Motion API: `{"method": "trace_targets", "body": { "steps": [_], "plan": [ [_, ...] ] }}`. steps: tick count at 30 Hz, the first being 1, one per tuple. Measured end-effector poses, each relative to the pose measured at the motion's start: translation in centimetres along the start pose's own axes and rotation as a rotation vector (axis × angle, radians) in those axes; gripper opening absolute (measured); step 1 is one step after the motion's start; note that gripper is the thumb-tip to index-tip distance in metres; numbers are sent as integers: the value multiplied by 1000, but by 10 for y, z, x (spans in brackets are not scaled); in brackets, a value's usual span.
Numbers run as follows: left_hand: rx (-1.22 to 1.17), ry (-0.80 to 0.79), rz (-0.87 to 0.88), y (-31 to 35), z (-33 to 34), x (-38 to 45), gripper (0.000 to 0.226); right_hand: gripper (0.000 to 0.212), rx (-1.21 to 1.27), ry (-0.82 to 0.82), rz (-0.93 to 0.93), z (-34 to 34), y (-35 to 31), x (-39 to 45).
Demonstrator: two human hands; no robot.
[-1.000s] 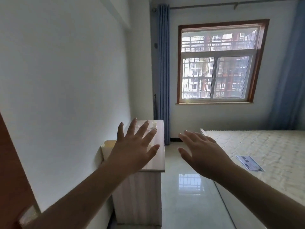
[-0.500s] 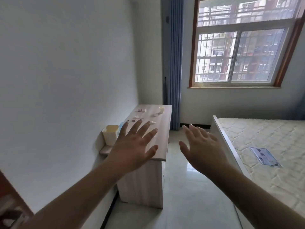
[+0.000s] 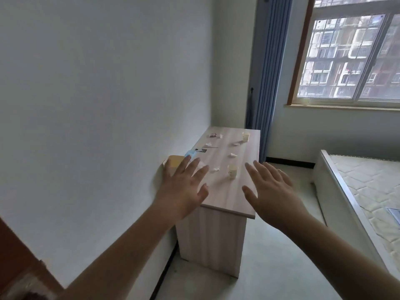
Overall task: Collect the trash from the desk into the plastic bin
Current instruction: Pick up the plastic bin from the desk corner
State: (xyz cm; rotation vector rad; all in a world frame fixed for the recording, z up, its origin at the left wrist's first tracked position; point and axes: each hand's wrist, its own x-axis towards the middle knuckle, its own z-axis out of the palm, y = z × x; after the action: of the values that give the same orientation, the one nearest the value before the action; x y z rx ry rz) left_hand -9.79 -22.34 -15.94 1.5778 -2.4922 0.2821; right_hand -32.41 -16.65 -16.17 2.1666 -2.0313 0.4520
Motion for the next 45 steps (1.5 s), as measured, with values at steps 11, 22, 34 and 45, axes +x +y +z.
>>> {"method": "trace_targets", "body": {
  "steps": [11,22,34,45],
  "plan": [
    [-21,-21,-29,-88,56,80,59,64,28,-25,-50,54,-37,113],
    [29,-103,-105,-131,129,174,63,60,-10,-76,-84,134,-9,219],
    [11,-203,-373,-157,206,261,70,63,147,-201,-136,262,35,341],
    [-87,-298,-569,-226,274,272,71,59,229,-341,-244,331,-10,417]
  ]
}}
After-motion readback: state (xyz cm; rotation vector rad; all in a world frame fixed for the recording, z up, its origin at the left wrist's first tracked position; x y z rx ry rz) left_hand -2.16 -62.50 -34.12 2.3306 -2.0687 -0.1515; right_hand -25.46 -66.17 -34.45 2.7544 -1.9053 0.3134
